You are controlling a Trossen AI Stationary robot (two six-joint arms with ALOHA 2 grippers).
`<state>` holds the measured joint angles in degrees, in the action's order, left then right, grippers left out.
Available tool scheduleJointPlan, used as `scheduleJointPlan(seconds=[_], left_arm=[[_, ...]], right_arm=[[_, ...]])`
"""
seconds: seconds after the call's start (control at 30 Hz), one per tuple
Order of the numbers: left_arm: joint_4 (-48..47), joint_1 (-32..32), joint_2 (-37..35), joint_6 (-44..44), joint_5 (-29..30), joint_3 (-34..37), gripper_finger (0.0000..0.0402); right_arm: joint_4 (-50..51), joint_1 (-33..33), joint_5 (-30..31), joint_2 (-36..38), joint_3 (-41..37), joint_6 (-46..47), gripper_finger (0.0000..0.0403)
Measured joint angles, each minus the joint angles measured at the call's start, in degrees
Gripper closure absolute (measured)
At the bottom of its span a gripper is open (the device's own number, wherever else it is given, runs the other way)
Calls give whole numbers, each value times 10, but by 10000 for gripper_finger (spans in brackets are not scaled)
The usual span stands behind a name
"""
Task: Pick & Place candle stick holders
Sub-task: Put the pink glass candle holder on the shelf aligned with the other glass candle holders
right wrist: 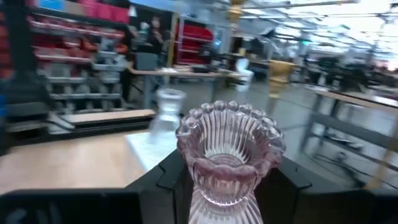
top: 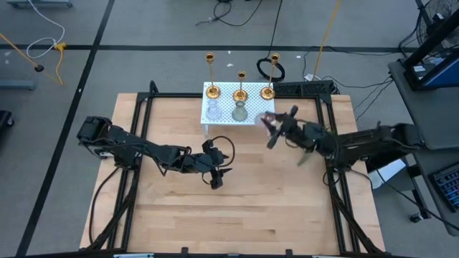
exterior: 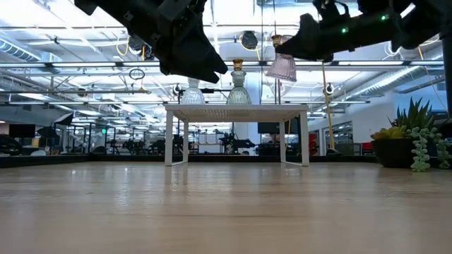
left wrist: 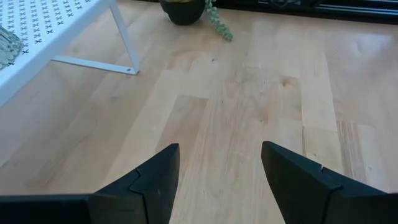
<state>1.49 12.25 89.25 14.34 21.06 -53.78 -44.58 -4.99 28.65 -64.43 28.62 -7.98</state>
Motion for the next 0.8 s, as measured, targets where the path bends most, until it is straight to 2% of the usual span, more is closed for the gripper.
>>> scheduleJointPlan(seconds=[0.17, 0.37, 0.43, 0.8], left_arm=[[5, -1, 0, 0, 0, 0, 167], [25, -2, 0, -8, 0, 0, 167], [28, -2, 0, -8, 0, 0, 167], [29, -2, 0, -10, 0, 0, 167]], right_arm=[[53, -62, -9, 10, 0, 24, 272], [65, -127, -121, -20, 0, 63, 275], [63, -143, -138, -28, 0, 68, 275], [50, -187, -141, -48, 1, 55, 261]])
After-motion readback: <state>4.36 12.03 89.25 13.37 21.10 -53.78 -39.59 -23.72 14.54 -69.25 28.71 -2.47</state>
